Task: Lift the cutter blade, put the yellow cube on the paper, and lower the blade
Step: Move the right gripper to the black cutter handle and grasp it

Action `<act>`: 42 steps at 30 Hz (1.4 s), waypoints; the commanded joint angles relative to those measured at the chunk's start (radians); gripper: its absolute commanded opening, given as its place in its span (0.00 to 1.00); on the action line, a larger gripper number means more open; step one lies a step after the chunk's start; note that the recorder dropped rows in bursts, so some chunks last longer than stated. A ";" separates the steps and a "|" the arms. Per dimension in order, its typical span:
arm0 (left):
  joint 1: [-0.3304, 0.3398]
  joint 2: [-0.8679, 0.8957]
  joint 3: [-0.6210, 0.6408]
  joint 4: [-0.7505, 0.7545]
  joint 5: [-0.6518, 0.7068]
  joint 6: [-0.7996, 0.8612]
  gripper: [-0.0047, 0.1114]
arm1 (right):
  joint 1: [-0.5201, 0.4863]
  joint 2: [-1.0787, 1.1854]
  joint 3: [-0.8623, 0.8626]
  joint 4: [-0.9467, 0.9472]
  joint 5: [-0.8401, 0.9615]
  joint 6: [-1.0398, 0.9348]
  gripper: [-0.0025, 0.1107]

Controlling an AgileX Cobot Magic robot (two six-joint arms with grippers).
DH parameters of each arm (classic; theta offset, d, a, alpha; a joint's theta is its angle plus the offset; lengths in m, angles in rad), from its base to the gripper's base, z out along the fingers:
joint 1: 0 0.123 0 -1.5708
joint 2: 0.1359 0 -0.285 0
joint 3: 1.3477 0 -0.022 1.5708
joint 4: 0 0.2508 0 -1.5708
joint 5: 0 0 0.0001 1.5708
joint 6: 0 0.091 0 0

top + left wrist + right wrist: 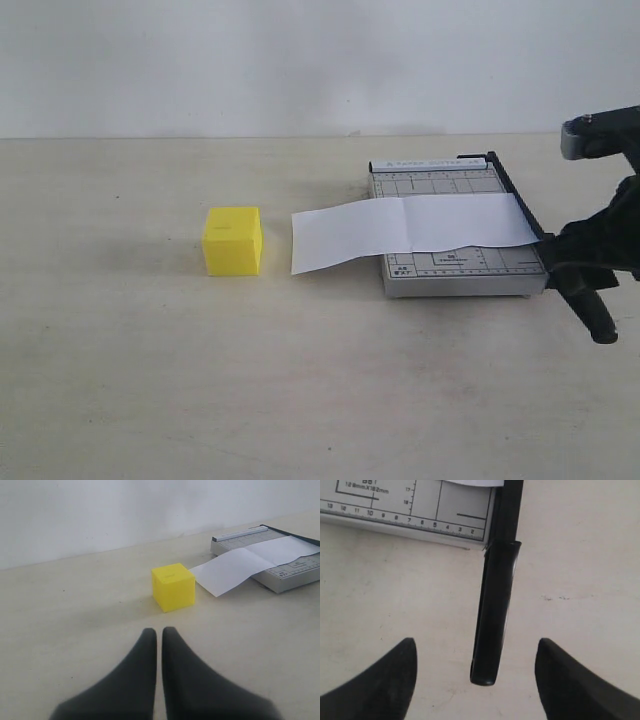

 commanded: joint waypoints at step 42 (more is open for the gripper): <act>-0.001 -0.003 0.003 0.000 -0.013 -0.002 0.08 | -0.001 0.266 -0.009 -0.124 -0.208 -0.026 0.04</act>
